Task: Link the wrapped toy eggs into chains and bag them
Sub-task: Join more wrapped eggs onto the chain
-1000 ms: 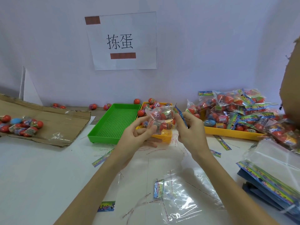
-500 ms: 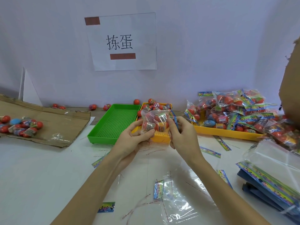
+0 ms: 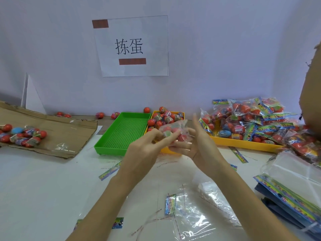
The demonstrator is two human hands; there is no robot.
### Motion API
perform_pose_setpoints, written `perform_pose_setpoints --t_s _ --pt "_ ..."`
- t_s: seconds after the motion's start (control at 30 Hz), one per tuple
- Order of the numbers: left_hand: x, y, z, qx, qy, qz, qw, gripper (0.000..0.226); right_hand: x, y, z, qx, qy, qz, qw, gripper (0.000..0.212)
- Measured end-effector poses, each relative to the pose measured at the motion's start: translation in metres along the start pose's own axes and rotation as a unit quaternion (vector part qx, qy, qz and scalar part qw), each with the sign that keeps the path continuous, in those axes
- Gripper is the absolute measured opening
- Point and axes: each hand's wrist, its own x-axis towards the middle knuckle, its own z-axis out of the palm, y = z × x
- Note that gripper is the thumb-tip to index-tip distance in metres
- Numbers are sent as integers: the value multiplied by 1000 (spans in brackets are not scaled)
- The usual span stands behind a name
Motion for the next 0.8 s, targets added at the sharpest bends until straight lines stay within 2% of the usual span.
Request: perform_pose_setpoints --t_s 0.07,0.13,0.17,0.23,0.3,0.33,0.4,0.47,0.57,0.63,0.7,0.73,0.8 --pt "1 -2 0 -14 -19 22 999 79 0 -2 -4 -56 -8 -38 998 42" --pt "3 2 1 -122 -27 -72 990 81 1 -2 -10 -90 12 -60 994 31" --pt "4 5 1 -193 -21 -151 969 78 2 -2 -12 -92 16 -61 994 29" --pt "6 11 3 -316 2 -298 901 62 3 -1 -14 -93 1 -62 994 27" --pt "9 16 4 -412 11 -380 828 47 4 -1 -15 -107 -14 -64 992 28" --pt "11 17 4 -430 16 -396 811 42 4 0 -14 -112 -17 -66 991 28" --pt "12 17 4 -427 34 -405 808 37 5 1 -13 -121 -24 -74 990 24" --pt "12 16 4 -408 43 -398 821 38 5 1 -14 -183 -21 -92 979 18" --pt "10 10 3 -354 31 -376 856 37 4 -3 -19 -349 -9 -130 928 16" --pt "9 8 4 -366 16 -387 846 38 4 -7 -26 -389 16 -144 910 18" --pt "9 10 4 -385 -12 -408 828 40 4 -14 -34 -363 71 -164 914 23" --pt "9 11 3 -380 -30 -408 829 39 4 -18 -37 -316 113 -178 925 23" --pt "9 13 4 -349 -73 -372 857 26 5 -27 -43 -161 188 -205 947 26"
